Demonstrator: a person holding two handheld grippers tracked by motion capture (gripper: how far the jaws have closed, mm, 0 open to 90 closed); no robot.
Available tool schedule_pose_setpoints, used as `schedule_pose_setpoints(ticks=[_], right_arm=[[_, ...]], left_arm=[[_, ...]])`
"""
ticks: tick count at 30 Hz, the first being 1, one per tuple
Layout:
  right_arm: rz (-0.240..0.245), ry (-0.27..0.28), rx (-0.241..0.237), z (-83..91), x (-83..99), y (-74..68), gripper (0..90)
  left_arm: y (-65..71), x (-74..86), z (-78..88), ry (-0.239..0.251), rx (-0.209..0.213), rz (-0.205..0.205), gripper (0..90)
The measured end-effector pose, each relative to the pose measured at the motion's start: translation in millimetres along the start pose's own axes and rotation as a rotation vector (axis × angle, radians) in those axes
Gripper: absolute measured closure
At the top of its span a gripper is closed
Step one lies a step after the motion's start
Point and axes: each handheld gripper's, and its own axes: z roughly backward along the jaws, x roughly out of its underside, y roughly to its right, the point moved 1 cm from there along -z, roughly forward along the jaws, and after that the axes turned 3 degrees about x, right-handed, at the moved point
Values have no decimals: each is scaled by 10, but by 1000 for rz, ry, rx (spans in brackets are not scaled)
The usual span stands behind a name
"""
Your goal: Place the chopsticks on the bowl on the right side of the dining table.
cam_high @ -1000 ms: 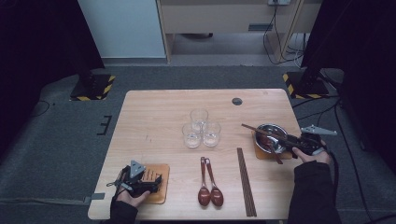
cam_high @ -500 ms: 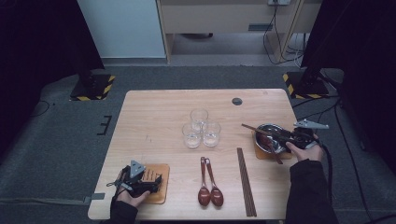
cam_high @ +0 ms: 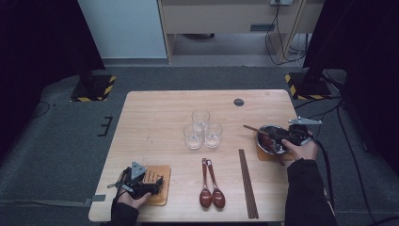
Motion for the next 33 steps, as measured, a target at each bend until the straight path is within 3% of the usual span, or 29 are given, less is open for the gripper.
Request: schedule_pose_setpoints(ticks=[7, 22, 33], right_arm=[[-6, -33, -9, -109, 10, 40, 473], [12, -47, -24, -195, 14, 42, 432], [31, -73, -68, -184, 25, 21, 443]], left_arm=[[0, -1, -1, 0, 0, 0, 16], [0, -1, -2, 0, 0, 0, 15], [0, -1, -2, 0, 0, 0, 15]])
